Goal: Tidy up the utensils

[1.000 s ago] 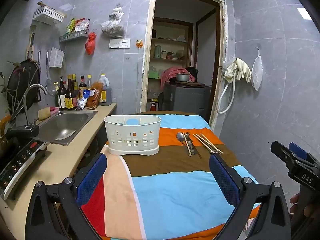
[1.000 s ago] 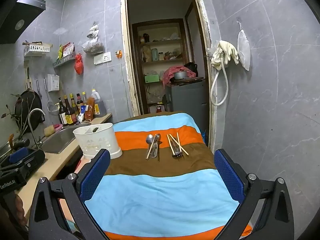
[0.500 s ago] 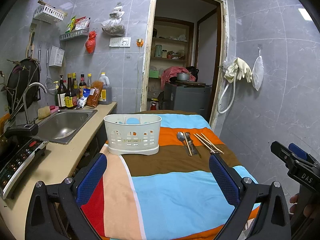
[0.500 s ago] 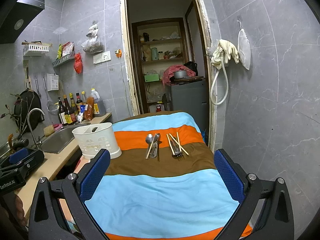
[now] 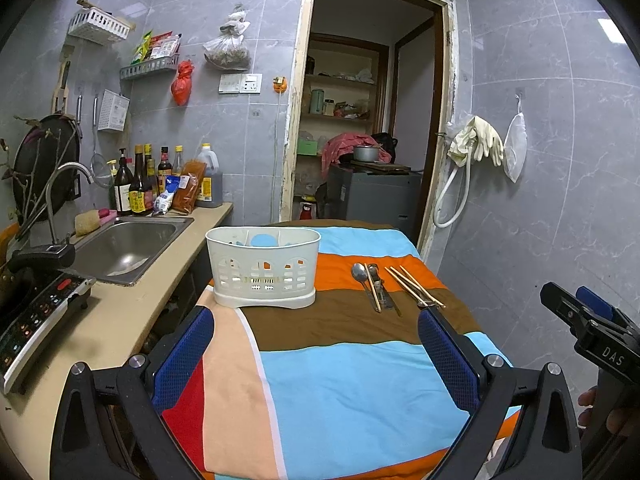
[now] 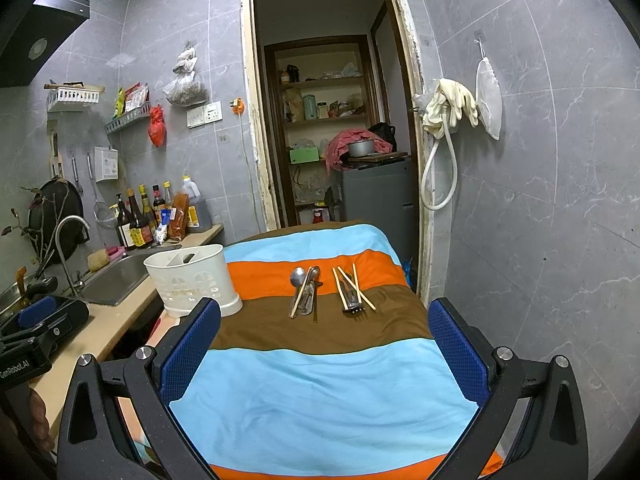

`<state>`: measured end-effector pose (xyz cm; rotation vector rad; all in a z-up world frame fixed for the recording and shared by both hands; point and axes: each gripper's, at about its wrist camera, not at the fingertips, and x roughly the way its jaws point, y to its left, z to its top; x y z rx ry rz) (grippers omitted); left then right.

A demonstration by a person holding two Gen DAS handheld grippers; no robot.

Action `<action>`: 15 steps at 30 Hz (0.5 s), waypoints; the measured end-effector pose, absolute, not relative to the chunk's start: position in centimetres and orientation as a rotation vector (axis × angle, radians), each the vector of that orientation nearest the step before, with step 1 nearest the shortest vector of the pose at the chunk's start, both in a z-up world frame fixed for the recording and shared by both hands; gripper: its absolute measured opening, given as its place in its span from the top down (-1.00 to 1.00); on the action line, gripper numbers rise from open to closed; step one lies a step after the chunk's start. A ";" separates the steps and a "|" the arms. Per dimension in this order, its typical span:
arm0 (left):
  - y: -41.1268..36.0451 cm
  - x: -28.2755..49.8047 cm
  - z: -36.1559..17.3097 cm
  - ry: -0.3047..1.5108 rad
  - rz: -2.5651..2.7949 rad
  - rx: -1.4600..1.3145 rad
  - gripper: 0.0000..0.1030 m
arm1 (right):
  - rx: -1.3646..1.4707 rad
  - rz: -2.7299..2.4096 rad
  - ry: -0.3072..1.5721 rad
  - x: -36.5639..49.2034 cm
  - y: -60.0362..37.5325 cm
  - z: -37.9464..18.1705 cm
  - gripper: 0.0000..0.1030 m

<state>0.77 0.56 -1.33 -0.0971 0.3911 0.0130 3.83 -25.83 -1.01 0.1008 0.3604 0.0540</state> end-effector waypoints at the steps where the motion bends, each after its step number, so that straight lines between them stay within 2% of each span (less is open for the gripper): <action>1: 0.6 0.9 -1.5 0.390 0.014 -0.097 -0.99 | 0.102 0.053 0.359 3.7 -25.9 -0.9 -0.98; 15: 0.7 0.8 -1.4 0.391 0.010 -0.098 -0.99 | 0.101 0.057 0.361 3.9 -25.6 -1.1 -0.98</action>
